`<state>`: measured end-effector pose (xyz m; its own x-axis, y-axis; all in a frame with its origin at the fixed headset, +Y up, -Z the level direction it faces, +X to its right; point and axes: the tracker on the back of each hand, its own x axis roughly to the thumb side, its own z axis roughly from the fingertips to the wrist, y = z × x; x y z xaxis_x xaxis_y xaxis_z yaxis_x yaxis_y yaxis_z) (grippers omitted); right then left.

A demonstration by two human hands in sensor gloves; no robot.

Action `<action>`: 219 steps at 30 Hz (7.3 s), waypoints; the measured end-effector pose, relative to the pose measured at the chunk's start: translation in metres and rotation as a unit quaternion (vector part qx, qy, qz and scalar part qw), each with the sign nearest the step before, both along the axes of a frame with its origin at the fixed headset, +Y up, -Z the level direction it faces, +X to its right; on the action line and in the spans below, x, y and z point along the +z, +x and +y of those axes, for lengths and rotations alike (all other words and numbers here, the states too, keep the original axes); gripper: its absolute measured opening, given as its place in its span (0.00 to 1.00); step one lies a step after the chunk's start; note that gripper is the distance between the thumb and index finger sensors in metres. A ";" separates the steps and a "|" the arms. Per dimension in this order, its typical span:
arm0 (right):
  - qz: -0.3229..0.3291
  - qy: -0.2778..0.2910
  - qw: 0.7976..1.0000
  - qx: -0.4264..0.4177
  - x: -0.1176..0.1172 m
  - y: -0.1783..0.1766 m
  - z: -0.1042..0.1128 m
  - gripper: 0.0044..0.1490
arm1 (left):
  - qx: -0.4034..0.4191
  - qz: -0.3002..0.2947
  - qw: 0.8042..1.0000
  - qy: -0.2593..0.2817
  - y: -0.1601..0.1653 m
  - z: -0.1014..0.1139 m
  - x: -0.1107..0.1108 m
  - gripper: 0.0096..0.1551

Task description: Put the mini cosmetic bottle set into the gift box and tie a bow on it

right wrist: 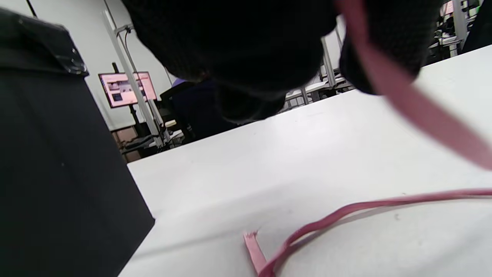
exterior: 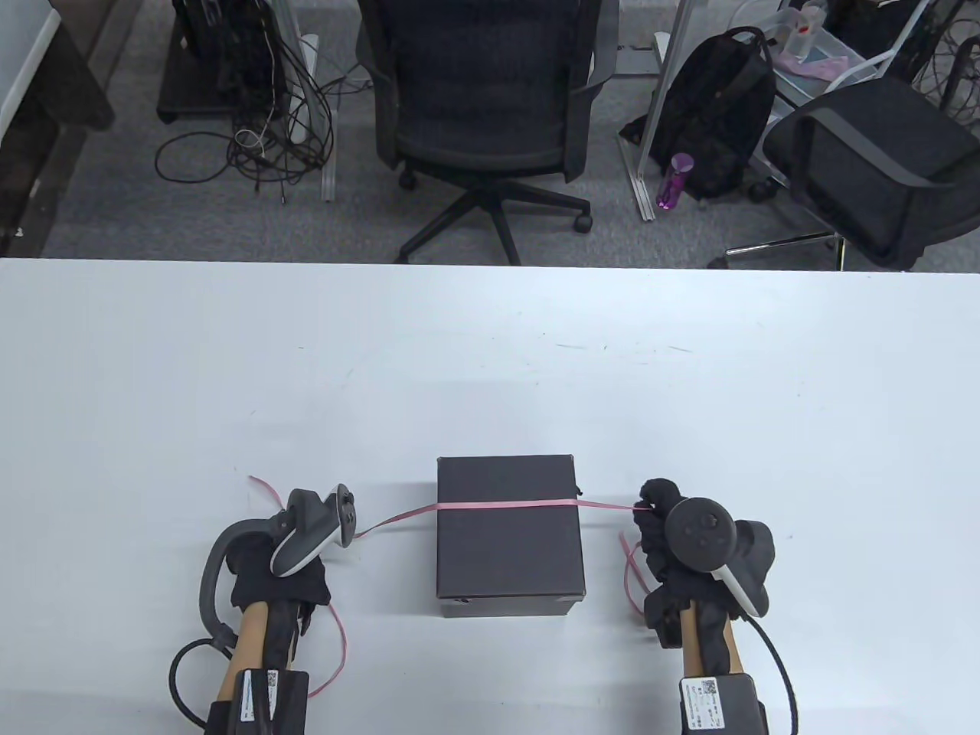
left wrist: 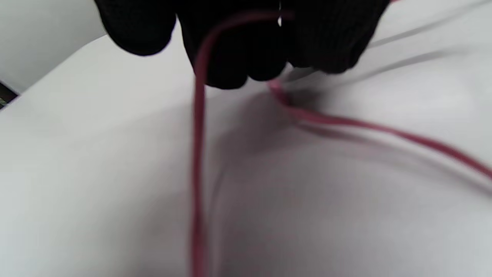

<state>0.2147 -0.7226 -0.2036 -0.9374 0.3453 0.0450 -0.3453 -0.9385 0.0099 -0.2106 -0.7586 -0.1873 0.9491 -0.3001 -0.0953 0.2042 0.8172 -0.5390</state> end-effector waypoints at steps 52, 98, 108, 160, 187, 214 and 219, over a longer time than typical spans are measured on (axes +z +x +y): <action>0.114 -0.167 0.979 -0.028 -0.002 -0.057 -0.039 0.30 | 0.316 -0.001 0.946 0.070 0.078 -0.017 0.022 0.23; 0.068 -0.126 0.984 -0.106 0.003 -0.061 -0.063 0.34 | 0.458 0.070 0.878 0.120 0.084 -0.042 0.026 0.30; 0.075 -0.162 0.914 -0.364 0.002 -0.049 -0.063 0.35 | 0.651 0.109 0.742 0.117 0.067 -0.040 0.022 0.31; 0.178 0.230 0.957 -0.004 0.025 -0.073 -0.011 0.54 | 0.568 -0.125 0.763 0.284 0.071 0.000 0.022 0.42; 0.185 0.286 0.937 -0.076 0.029 -0.056 0.012 0.40 | 0.384 -0.219 0.785 0.435 0.063 0.047 0.040 0.28; 0.142 -0.001 0.943 -0.301 0.013 -0.051 -0.004 0.37 | 0.602 0.030 0.772 0.202 0.047 0.026 0.024 0.29; 0.143 -0.015 0.946 -0.290 0.013 -0.052 -0.003 0.37 | 0.574 0.015 0.788 0.222 0.049 0.029 0.026 0.29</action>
<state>0.1631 -0.7253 -0.1905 -0.5410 0.8031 0.2499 -0.7812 -0.5899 0.2045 -0.1613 -0.7299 -0.1614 0.5657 0.8243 0.0237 -0.8147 0.5631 -0.1386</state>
